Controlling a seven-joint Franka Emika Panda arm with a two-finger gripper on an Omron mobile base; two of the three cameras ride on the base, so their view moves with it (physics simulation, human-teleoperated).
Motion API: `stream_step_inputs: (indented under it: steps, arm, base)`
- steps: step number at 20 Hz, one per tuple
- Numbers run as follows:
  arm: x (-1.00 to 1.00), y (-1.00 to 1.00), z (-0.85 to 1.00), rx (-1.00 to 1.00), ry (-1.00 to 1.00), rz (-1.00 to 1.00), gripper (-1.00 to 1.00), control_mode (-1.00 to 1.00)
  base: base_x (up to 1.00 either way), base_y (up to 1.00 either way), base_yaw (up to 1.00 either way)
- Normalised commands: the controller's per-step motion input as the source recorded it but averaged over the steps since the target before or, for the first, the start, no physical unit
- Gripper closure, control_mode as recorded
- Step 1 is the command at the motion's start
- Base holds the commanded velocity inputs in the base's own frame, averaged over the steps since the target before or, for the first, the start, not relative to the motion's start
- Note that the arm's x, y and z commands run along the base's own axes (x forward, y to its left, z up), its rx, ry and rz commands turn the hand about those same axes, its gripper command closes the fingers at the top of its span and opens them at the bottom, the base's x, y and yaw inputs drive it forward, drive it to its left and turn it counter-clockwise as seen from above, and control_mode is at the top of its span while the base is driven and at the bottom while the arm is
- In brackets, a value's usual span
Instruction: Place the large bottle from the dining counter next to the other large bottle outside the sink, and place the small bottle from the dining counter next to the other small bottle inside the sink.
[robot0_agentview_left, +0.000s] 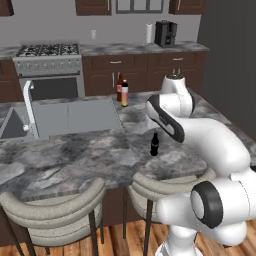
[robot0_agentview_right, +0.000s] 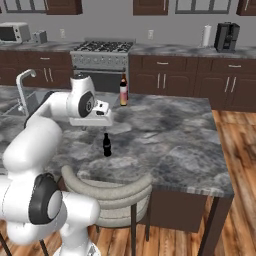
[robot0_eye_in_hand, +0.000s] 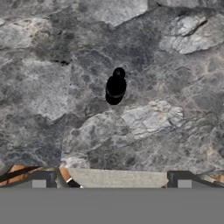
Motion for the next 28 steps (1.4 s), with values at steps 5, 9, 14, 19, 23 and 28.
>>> stream_step_inputs:
  steps: [5,9,14,19,23,28]
  arm:
    - [0.33,-0.05,-0.3,0.0,0.0,-0.05,-1.0,-1.0]
    - [0.24,0.0,-0.1,0.02,-0.02,0.0,-1.0,-1.0]
    - [0.37,0.0,-0.22,0.0,0.0,-0.02,-1.0,-1.0]
    - [0.41,0.0,-0.2,0.0,0.0,-0.03,-1.0,-1.0]
    - [0.29,0.0,-0.13,0.0,0.0,-0.01,-1.0,-1.0]
    - [0.3,0.0,-0.12,0.0,0.0,-0.02,-1.0,-1.0]
  base:
    - [0.0,0.0,0.0]
    - [0.0,0.0,0.0]
    - [0.0,0.0,0.0]
    - [0.0,0.0,0.0]
    - [0.0,0.0,0.0]
    - [0.0,0.0,0.0]
